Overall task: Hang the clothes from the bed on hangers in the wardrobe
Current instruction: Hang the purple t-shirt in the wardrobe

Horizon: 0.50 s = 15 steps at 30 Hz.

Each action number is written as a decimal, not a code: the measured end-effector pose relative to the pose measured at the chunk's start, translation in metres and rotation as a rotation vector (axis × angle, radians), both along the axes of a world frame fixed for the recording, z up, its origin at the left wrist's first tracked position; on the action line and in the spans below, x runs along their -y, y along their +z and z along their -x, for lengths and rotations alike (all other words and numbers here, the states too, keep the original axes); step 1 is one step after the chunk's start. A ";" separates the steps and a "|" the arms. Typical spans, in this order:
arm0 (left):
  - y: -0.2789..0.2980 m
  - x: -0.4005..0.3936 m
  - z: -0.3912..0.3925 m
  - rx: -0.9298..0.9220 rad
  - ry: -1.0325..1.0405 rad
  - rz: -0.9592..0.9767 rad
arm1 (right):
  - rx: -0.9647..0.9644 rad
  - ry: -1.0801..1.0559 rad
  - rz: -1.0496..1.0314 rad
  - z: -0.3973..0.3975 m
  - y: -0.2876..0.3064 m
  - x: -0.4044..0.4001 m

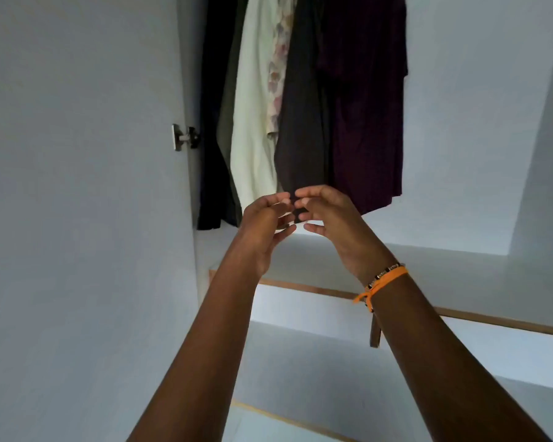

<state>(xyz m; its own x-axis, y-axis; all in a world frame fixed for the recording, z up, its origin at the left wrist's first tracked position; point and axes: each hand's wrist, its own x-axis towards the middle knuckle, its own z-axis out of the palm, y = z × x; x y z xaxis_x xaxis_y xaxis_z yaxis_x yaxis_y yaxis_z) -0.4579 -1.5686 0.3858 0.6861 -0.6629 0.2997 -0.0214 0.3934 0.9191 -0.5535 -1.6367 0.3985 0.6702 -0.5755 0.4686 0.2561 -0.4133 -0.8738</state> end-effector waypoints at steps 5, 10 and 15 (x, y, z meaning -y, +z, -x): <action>-0.058 -0.117 0.040 -0.129 0.159 -0.051 | -0.071 0.156 -0.118 0.020 -0.064 -0.094; -0.097 -0.243 0.062 -0.257 0.329 -0.067 | -0.124 0.371 -0.193 0.027 -0.101 -0.200; -0.131 -0.366 0.078 -0.337 0.495 -0.051 | -0.198 0.616 -0.230 0.023 -0.135 -0.322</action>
<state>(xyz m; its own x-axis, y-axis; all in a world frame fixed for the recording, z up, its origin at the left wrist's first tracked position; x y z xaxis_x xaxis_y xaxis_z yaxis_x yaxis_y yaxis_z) -0.5361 -1.2022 0.2551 0.9686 -0.2485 -0.0115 0.1049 0.3660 0.9247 -0.5766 -1.3151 0.2639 0.9677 -0.1320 0.2149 0.2112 -0.0415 -0.9766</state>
